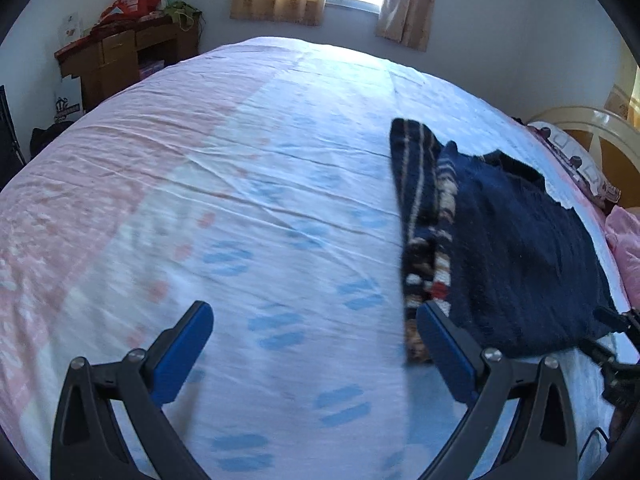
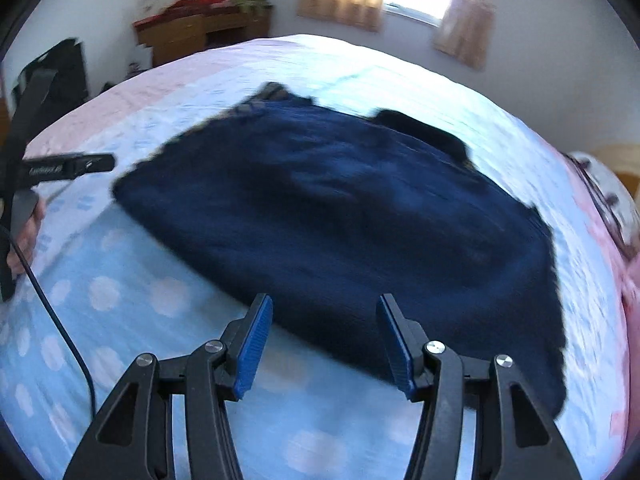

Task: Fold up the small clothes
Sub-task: 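Move both tools to the striped side edge of the folded sweater, then grasp the striped side edge with both tools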

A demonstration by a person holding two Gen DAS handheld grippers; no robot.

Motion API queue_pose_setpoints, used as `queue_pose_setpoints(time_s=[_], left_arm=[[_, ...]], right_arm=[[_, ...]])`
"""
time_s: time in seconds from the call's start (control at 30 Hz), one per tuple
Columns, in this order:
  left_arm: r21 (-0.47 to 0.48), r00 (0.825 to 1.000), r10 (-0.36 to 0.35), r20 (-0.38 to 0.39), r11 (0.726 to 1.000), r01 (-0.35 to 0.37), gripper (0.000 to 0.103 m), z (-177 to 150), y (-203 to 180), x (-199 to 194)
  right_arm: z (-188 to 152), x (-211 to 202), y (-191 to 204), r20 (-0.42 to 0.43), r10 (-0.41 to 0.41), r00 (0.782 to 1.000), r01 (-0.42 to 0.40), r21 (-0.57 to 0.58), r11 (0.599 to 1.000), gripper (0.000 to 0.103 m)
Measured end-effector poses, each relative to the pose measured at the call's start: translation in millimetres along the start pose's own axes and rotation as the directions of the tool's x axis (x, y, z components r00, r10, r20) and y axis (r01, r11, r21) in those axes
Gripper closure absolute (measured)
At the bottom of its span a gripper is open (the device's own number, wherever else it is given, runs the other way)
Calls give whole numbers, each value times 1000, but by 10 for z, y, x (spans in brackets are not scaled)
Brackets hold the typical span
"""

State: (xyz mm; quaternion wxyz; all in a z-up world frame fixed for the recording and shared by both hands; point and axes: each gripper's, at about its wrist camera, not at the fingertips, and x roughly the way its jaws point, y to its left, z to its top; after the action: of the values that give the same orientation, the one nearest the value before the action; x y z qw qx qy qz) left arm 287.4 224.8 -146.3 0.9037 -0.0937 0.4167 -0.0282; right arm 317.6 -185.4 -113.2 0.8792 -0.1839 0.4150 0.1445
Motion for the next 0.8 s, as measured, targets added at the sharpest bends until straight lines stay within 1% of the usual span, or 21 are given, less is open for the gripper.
queue_pose_setpoints(time_s=[0.07, 0.1, 0.17, 0.3, 0.37, 0.47, 0.53, 0.6, 0.67, 0.73, 0.8], left_arm=[[-10, 1000, 1, 10, 1000, -1, 0, 37, 108, -30], [-20, 1000, 3, 14, 1000, -3, 0, 64, 182, -45], [-44, 1000, -14, 18, 999, 15, 0, 119, 318, -65], [-89, 994, -105, 0, 991, 104, 0, 224, 575, -83], [-87, 993, -116, 11, 989, 116, 0, 258, 656, -90], [-88, 992, -128, 8, 988, 128, 0, 301, 746, -65], [-93, 991, -133, 1, 987, 133, 0, 333, 787, -21], [-104, 988, -156, -11, 983, 154, 0, 376, 814, 51], [-127, 981, -193, -26, 974, 189, 0, 446, 825, 148], [-134, 974, -221, -41, 968, 214, 0, 521, 802, 227], [-126, 961, -272, -46, 956, 265, 0, 618, 713, 293]], right_arm=[[87, 19, 231, 21, 9, 1000, -8, -55, 998, 42], [129, 20, 364, 32, 9, 999, -6, -88, 996, 42], [221, 37, 634, 58, 17, 998, -7, -161, 987, 42], [366, 129, 1103, 85, 44, 995, -19, -279, 960, 42], [415, 186, 1295, 90, 52, 995, -21, -321, 947, 42], [502, 315, 1503, 91, 41, 995, -6, -353, 936, 42], [539, 390, 1571, 88, 38, 995, -4, -360, 933, 42], [561, 449, 1659, 79, 37, 996, -6, -365, 931, 42], [584, 513, 1738, 74, 34, 997, -4, -374, 928, 42], [628, 575, 1801, 89, 1, 996, 32, -372, 928, 42], [670, 613, 1787, 90, 0, 996, 32, -350, 936, 42]])
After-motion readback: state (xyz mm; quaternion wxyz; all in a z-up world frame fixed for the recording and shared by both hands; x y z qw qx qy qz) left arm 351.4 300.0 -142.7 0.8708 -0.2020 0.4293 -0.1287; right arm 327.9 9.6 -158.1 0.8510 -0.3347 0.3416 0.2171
